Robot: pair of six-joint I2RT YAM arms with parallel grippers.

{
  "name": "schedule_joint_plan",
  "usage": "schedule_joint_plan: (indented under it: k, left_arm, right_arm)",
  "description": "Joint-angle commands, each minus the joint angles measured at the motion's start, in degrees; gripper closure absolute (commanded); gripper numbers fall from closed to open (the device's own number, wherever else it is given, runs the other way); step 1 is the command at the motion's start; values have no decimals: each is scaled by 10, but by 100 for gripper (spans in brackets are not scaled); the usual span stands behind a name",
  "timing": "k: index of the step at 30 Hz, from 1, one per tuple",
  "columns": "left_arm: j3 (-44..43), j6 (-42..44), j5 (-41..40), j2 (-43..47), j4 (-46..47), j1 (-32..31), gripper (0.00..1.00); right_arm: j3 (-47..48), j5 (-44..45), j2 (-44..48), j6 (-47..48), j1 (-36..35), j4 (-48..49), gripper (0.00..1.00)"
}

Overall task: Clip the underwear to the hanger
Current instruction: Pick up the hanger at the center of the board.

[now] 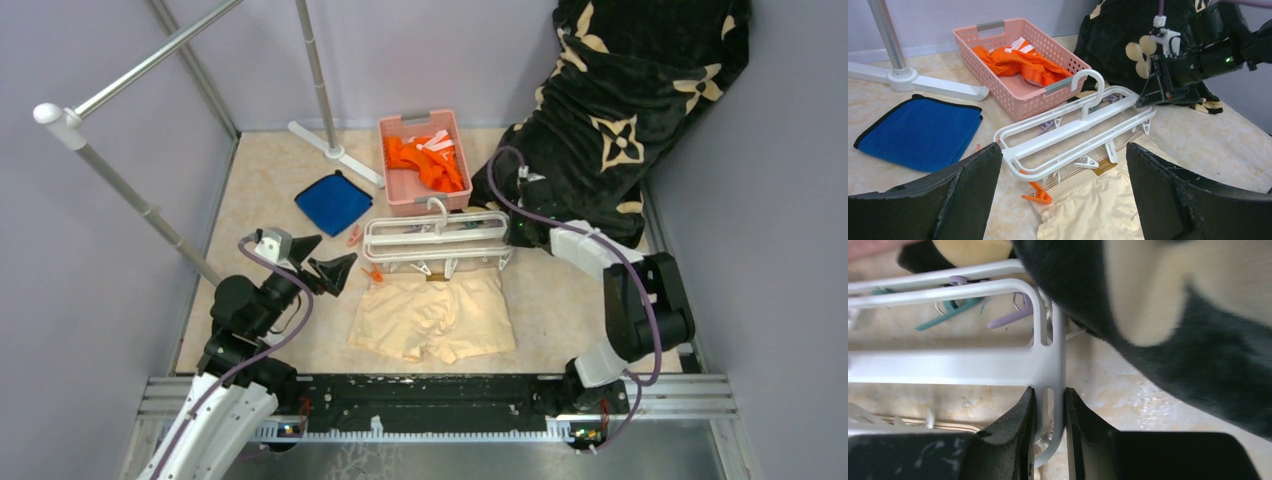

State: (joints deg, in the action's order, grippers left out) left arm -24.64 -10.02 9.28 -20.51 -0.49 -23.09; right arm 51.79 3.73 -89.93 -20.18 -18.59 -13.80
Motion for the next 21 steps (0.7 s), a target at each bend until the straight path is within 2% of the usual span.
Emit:
schedule_joint_plan:
  k: [1,5,9,13,16,18,19,21]
  left_arm:
    - [-20,30,28,15,3,0,2]
    - [-9,32,47,24,18,1,2]
    - [16,3,64,24,50,0,2]
    - [73,-73,80,18,114,0,1]
    - [117,-146,59,7,172,0,2]
    - [127,-181,25,-5,175,1,2]
    - [130,-189,12,-8,177,0,2]
    - [129,-190,-4,-11,180,0,2]
  right_arm:
    - [5,-122,93,-16,61,47,100]
    - [-9,-200,136,-22,99,62,100]
    - [-17,-227,166,-14,118,66,100]
    - [-22,-242,165,-14,130,72,100]
    - [-20,-246,144,-1,131,69,100]
    - [-21,-232,129,14,131,68,78]
    - [-19,-215,124,23,131,64,71]
    - [-15,-180,120,39,131,57,62]
